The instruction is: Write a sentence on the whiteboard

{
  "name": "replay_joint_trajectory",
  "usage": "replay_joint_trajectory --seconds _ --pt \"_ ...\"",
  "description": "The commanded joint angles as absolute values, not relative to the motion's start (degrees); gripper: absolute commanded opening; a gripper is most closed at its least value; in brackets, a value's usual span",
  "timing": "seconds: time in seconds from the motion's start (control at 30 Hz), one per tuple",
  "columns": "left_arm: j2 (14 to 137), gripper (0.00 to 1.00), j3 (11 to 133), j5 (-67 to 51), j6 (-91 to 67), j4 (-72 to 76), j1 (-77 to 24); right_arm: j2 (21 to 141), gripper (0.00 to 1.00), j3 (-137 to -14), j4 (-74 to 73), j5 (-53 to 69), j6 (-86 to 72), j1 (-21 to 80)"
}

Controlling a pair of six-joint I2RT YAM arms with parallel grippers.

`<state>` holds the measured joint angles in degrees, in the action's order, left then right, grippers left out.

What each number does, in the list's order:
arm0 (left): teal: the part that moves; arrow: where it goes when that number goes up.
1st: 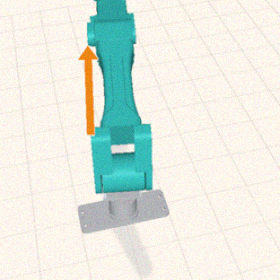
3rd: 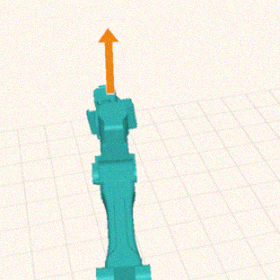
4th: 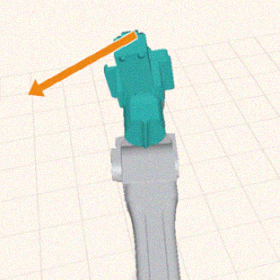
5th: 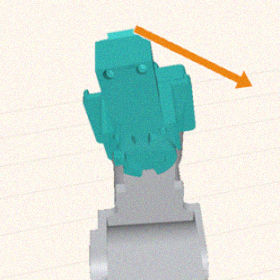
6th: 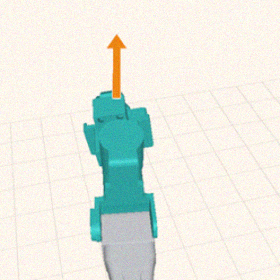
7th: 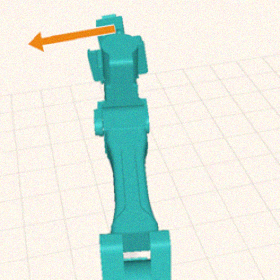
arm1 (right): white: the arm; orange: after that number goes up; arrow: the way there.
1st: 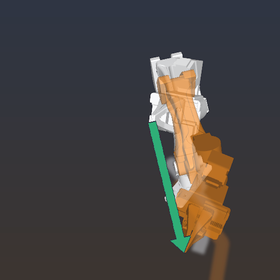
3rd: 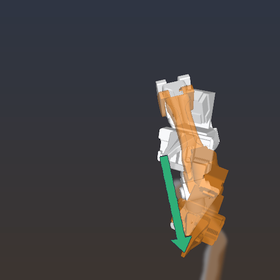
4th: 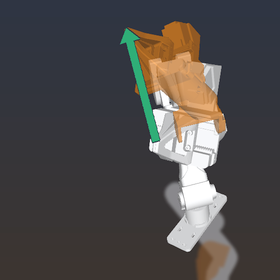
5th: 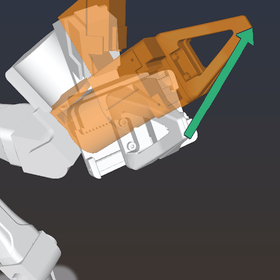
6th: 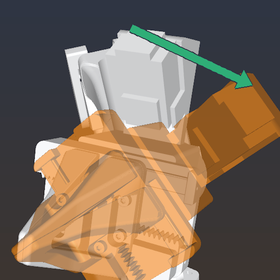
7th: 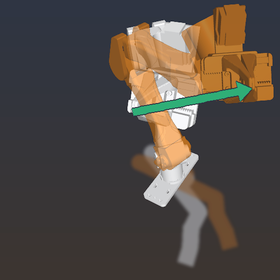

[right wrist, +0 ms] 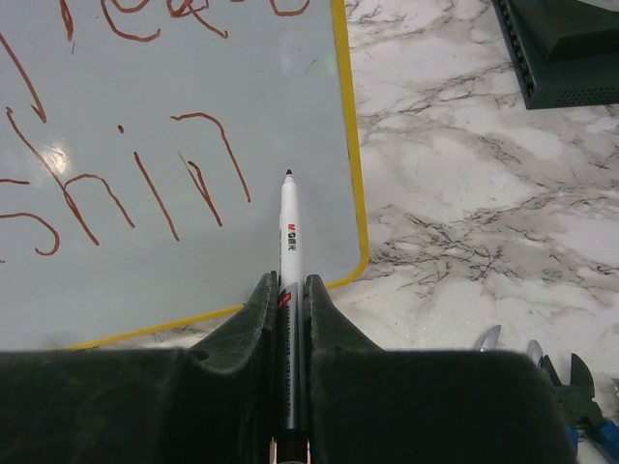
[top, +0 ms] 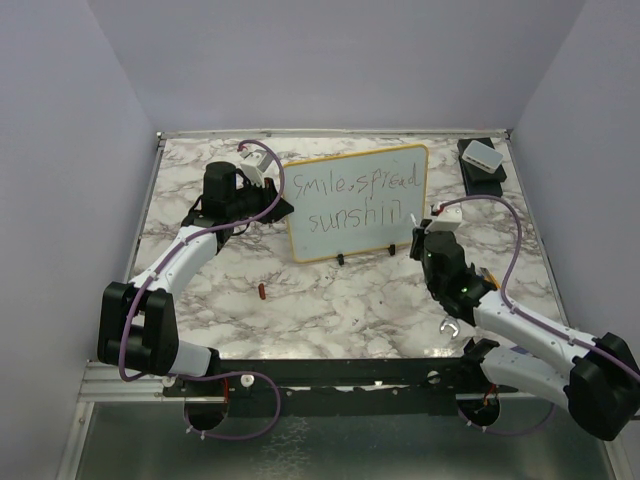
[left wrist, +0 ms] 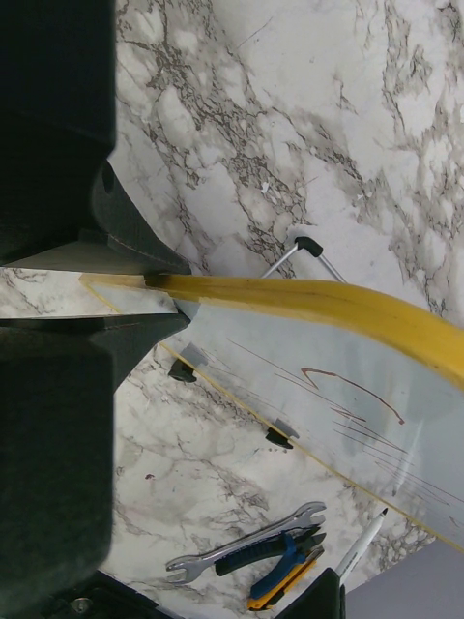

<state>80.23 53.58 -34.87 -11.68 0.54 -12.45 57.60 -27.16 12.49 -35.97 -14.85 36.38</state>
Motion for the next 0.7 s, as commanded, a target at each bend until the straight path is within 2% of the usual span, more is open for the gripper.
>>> replay_joint_trajectory --seconds 0.0,0.67 --pt "79.1 0.09 53.3 -32.9 -11.5 0.1 -12.6 58.1 0.01 -27.6 14.5 -35.0 -13.5 35.0" --pt "79.3 0.09 53.3 -33.0 -11.4 0.1 -12.6 59.9 0.01 -28.5 16.3 -33.7 -12.8 30.9"
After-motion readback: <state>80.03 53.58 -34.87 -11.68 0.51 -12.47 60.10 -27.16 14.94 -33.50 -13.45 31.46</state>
